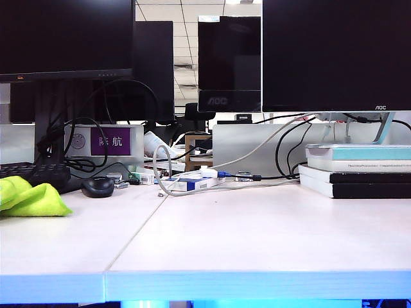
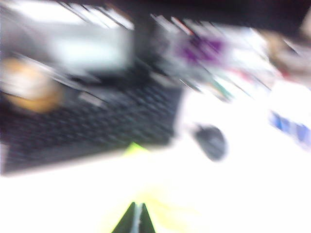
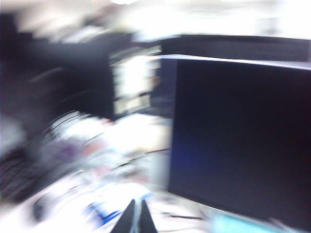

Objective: Wipe the table from left to right using the rag.

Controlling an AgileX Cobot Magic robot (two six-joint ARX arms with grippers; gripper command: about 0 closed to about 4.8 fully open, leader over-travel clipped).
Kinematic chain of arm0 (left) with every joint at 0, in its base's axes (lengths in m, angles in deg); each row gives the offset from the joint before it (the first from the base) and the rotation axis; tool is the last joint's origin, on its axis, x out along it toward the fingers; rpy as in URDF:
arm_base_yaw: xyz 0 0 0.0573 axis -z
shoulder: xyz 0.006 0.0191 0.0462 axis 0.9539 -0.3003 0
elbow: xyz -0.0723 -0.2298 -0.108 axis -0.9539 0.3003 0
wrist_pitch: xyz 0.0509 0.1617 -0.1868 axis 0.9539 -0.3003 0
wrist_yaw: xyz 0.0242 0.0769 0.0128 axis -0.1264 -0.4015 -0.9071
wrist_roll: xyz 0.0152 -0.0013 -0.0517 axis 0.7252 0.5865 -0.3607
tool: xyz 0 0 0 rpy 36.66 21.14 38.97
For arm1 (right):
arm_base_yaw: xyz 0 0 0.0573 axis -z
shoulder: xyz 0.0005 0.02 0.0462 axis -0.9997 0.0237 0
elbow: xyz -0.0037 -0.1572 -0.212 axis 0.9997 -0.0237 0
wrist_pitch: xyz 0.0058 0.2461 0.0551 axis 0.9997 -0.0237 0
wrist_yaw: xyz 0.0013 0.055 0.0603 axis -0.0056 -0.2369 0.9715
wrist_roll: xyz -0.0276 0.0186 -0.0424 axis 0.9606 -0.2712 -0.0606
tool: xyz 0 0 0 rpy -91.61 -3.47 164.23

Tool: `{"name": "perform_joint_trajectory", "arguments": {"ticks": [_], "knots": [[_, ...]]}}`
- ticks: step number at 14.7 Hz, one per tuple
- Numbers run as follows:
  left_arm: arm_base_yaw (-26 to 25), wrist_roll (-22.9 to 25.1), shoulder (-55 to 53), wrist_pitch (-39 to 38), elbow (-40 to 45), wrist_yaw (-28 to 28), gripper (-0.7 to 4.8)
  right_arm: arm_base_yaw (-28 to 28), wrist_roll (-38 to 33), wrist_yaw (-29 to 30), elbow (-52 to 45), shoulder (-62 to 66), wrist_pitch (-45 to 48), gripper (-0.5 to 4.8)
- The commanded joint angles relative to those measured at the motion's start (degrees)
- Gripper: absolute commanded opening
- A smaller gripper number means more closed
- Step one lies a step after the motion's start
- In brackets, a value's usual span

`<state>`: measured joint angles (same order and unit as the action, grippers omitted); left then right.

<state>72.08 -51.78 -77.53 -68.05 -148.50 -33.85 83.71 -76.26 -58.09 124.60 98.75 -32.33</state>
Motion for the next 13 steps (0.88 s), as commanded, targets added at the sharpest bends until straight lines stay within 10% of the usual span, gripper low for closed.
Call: {"name": "perform_joint_trajectory", "arguments": {"ticks": [1, 5, 13], "knots": [[0.1, -0.5, -6.1, -3.7, -3.3, 2.0, -0.04, -0.2, -5.8, 11.6, 8.5, 5.1, -3.4, -0.06], [0.1, -0.5, -10.4, -3.6, -3.6, 4.9, -0.04, -3.6, -6.1, 15.8, 10.4, 6.2, -8.9, -0.05], [0.1, -0.4, -12.6, -3.2, -3.6, 6.7, -0.04, -40.5, -1.5, -9.5, 10.2, 12.7, -18.4, -0.05]]}}
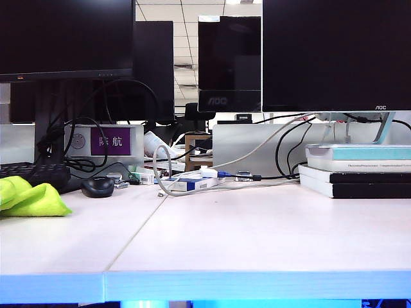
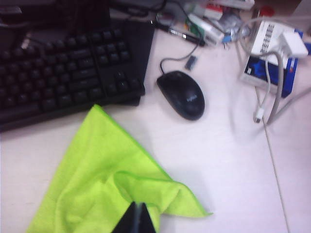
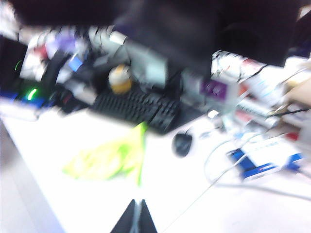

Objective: Wipe the table from left to right using the rag.

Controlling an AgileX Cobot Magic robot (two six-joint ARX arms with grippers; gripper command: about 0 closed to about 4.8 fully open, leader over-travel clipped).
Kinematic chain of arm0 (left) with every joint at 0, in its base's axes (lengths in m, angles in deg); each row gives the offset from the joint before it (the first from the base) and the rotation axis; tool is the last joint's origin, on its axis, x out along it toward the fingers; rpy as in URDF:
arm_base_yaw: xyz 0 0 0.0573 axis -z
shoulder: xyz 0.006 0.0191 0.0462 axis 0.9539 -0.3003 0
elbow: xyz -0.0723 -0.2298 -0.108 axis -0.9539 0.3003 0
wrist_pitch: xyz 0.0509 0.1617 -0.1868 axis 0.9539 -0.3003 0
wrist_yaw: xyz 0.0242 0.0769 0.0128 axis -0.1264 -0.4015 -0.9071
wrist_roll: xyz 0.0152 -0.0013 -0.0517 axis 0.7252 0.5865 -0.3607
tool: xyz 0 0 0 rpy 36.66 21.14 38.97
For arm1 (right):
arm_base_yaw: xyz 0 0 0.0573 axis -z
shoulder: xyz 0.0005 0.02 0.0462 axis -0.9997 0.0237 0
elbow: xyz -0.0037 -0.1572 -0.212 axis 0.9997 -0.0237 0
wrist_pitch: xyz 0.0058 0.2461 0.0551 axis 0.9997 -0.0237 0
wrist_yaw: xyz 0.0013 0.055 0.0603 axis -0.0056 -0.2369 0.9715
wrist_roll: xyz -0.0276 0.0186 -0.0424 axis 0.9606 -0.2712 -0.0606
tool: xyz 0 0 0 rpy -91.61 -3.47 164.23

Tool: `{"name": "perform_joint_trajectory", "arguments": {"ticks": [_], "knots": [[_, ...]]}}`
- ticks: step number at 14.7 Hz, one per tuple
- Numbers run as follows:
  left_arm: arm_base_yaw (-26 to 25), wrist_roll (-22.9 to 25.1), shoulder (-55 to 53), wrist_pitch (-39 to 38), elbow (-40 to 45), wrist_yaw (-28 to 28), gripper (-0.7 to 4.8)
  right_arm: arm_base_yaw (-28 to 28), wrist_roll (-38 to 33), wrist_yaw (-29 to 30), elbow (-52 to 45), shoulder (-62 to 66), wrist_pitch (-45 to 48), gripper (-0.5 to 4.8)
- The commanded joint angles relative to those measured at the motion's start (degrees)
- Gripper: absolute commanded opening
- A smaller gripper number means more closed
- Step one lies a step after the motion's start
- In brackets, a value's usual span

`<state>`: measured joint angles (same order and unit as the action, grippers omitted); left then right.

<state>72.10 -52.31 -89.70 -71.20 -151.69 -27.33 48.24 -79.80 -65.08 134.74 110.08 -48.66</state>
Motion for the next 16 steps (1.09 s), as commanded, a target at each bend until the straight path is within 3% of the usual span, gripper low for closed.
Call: {"name": "perform_joint_trajectory", "arguments": {"ticks": [1, 5, 10, 11, 12, 16], "knots": [[0.1, 0.1, -1.2, -0.3, -0.4, 0.2, -0.04, -7.8, 2.2, -3.5, 0.1, 2.2, -3.2, -0.06], [0.1, 0.0, -4.2, -1.4, -0.4, 1.5, -0.04, -14.3, 3.1, -4.3, 0.1, 4.7, -7.1, -0.05], [0.0, -3.4, -10.6, -3.1, -0.4, 0.6, 0.0, -14.8, 3.4, -4.0, 0.1, 5.2, -4.3, -0.05], [0.0, -3.4, -12.8, -3.2, -0.4, 0.0, 0.78, -14.7, 3.4, -4.0, 0.1, 5.2, -3.8, -0.05], [0.0, -3.4, -16.0, -3.1, -0.4, -0.1, 2.15, -14.6, 3.4, -4.0, 0.1, 5.2, -3.7, -0.05], [0.0, -4.2, -22.4, -4.3, -0.4, -5.0, 2.14, -14.6, 3.4, -4.0, 0.1, 5.2, -3.6, -0.06]]}}
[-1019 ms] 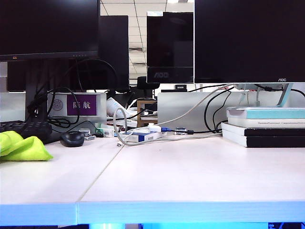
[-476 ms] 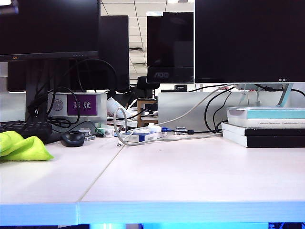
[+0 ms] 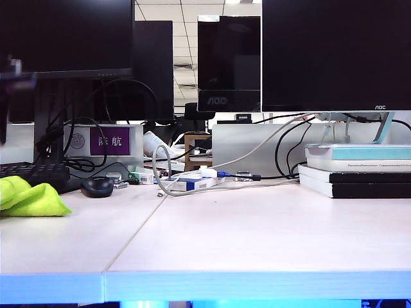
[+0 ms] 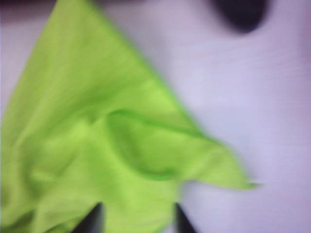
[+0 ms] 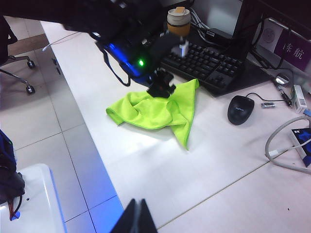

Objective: Wipe the table from left to right using the rag.

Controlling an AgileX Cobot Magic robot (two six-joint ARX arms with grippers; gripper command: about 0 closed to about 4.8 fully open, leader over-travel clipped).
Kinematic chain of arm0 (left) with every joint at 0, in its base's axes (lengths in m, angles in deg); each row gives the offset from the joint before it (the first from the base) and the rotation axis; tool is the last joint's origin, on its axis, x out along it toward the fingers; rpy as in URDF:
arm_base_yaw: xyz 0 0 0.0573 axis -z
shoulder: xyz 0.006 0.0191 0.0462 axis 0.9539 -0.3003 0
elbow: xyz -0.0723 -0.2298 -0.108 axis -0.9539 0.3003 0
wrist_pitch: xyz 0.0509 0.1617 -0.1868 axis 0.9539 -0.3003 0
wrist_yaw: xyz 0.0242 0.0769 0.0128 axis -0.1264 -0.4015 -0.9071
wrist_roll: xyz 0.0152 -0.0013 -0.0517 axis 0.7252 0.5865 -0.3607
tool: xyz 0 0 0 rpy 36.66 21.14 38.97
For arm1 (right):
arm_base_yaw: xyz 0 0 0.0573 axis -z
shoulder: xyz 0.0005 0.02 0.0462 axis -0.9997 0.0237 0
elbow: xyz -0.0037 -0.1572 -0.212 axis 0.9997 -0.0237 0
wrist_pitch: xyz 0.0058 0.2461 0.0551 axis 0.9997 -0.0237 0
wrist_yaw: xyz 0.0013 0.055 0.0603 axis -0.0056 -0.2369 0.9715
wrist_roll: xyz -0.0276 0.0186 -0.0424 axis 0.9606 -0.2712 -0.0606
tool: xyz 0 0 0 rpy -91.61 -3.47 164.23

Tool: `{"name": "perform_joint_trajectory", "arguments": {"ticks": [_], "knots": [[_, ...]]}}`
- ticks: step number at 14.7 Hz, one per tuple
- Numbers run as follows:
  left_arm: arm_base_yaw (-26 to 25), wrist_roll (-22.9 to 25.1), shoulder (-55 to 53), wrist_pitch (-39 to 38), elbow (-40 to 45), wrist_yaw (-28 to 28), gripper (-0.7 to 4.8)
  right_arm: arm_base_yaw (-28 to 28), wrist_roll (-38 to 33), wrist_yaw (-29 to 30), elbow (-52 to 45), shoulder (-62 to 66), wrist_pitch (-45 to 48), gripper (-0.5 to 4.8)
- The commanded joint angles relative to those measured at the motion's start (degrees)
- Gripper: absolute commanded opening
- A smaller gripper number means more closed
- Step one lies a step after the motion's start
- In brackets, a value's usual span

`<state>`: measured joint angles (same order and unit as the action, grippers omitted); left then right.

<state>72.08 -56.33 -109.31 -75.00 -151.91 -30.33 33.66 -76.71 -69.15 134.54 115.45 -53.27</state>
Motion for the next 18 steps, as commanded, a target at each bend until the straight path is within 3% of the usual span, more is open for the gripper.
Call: {"name": "perform_joint_trajectory", "arguments": {"ticks": [1, 5, 10, 11, 12, 13, 18], "knots": [[0.0, -0.2, -3.6, -0.2, -0.2, -2.0, 2.15, 0.0, 0.3, 0.1, 0.3, -0.2, 1.0, -0.06], [0.0, 0.2, -10.9, 4.9, -0.2, -5.0, 2.15, 0.0, 0.3, 0.1, 0.3, -0.1, 1.0, -0.05], [0.0, 0.2, -16.8, 5.8, -0.2, -5.0, 2.08, 0.0, 0.3, 0.0, 0.3, -0.1, 1.0, -0.05], [0.0, 0.2, -18.9, 3.1, -0.2, -5.0, 0.68, 0.0, 0.3, 0.0, 0.3, -0.1, 1.0, -0.05], [0.1, 0.9, -19.2, 1.0, -0.1, -5.0, -0.06, 0.0, 0.3, 0.0, 0.3, -0.1, 1.0, -0.05], [0.1, 8.5, -19.2, -3.1, -0.1, -2.5, -0.06, 0.0, 0.4, 0.0, 0.3, -0.1, 1.0, -0.05], [2.9, 17.7, -19.2, -11.8, -0.1, 2.9, -0.06, 0.0, 0.3, -0.1, 0.3, -0.1, 2.2, -0.05]]}}
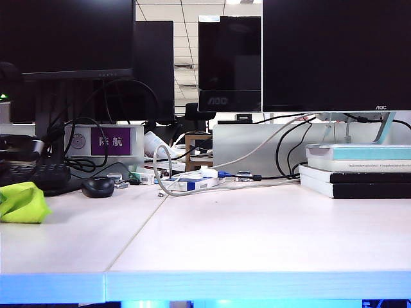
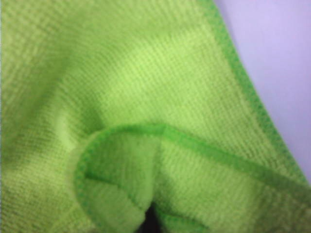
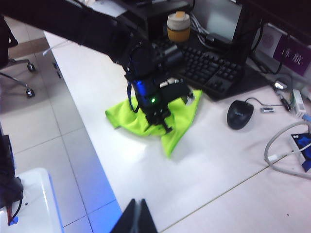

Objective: Wipe the table from left to right using the rag.

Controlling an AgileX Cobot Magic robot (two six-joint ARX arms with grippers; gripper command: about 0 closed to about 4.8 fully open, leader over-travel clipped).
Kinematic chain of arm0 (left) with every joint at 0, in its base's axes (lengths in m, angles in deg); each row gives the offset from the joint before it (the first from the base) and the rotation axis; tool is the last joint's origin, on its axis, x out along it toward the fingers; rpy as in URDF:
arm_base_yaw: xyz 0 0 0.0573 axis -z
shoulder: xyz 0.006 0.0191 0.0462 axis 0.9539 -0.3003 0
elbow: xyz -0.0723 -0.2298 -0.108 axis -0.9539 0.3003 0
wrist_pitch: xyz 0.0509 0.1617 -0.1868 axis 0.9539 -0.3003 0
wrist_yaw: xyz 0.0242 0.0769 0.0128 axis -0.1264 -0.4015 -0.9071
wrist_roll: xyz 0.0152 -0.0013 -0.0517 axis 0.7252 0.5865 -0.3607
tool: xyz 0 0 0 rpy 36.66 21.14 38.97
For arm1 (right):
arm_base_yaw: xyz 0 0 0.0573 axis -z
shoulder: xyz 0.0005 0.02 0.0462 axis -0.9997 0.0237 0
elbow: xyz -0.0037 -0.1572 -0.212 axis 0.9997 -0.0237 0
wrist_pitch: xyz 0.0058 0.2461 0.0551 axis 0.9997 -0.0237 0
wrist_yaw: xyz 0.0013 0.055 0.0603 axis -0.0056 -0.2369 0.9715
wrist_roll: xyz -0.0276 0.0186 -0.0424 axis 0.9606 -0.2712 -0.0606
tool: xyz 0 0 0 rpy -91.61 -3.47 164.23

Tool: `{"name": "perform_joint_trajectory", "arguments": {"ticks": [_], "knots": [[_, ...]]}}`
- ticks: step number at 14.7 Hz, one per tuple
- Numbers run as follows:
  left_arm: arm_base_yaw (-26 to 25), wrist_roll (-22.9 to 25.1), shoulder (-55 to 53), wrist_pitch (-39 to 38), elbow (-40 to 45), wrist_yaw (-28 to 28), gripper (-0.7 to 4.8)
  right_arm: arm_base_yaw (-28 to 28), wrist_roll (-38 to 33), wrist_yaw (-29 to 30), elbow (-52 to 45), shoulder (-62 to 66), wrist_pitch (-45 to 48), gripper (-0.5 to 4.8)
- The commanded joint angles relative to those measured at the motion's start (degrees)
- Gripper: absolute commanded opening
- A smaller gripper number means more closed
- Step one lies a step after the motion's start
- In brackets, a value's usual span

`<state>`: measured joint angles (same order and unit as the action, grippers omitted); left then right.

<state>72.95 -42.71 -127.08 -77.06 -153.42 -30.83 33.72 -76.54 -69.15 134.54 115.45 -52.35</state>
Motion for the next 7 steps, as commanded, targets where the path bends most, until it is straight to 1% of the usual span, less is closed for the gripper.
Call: {"name": "perform_joint_trajectory", "arguments": {"ticks": [1, 3, 4, 6, 7], "knots": [[3.3, 4.9, -1.4, -10.0, 1.4, 4.0, -0.06, 0.0, 0.2, -0.2, 0.3, -0.1, 1.3, -0.05], [6.9, 4.8, -1.4, -10.1, 1.4, 4.1, -0.06, -0.1, 0.2, -0.2, 0.3, -0.2, 1.2, -0.05], [9.8, 4.6, -1.4, -10.7, 1.4, 4.1, -0.06, 0.0, 0.2, -0.2, 0.3, -0.2, 0.5, -0.06], [16.2, 4.6, -1.4, -11.9, 1.4, 4.2, -0.06, 0.0, 0.2, -3.9, 0.3, -0.2, -4.1, -0.06], [17.5, 4.6, -1.4, -12.0, 1.4, 4.9, -0.06, -0.1, 0.2, -5.1, 0.3, -0.2, -4.7, -0.05]]}}
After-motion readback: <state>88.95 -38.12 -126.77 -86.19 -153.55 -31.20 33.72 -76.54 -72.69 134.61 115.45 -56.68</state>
